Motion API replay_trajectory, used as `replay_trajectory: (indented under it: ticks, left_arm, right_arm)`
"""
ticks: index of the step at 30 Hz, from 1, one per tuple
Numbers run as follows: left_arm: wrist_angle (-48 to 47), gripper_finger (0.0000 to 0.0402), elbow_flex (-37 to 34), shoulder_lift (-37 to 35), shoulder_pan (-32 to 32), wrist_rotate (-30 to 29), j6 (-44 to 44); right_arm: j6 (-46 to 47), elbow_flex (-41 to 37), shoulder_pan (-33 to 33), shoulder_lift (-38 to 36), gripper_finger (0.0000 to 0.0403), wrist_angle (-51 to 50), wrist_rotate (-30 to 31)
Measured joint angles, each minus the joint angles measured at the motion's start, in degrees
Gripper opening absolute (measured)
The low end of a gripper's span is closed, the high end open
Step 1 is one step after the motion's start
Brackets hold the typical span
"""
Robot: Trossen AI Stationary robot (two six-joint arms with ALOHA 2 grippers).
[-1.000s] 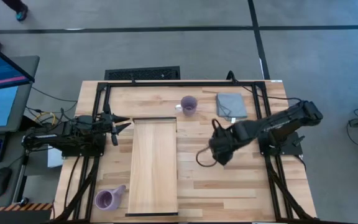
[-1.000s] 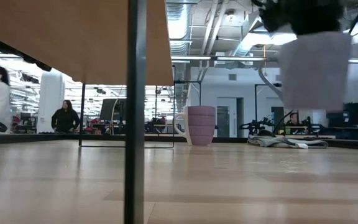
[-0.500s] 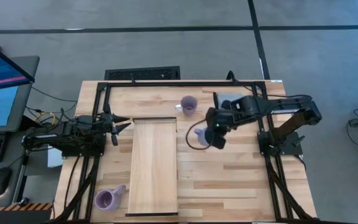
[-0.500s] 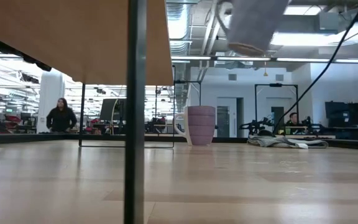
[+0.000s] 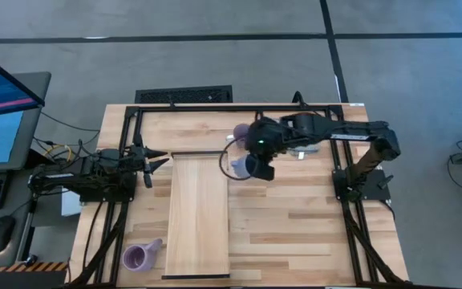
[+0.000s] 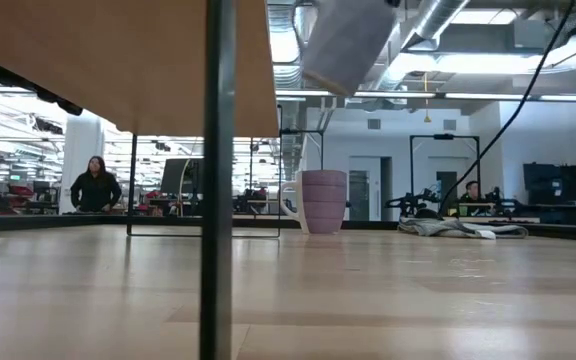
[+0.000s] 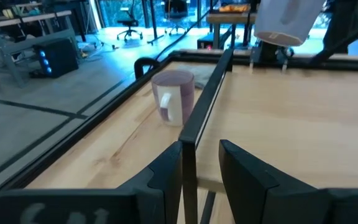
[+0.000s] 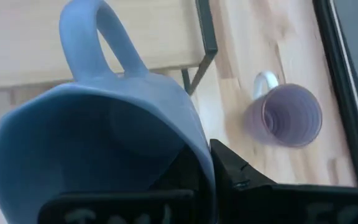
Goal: Stack small to large cups/mugs on shelf
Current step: Put the blue mug on the shelf
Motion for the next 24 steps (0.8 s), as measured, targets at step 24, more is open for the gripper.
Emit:
replay_trajectory:
  ticks: [24]
  left_arm:
    - [-0.69, 0.0098, 0.0, 0.42, 0.0, -0.04, -0.88]
  right_arm:
    - [-17.43, 32.62, -1.12, 24.81, 0.0027, -10.25, -5.56]
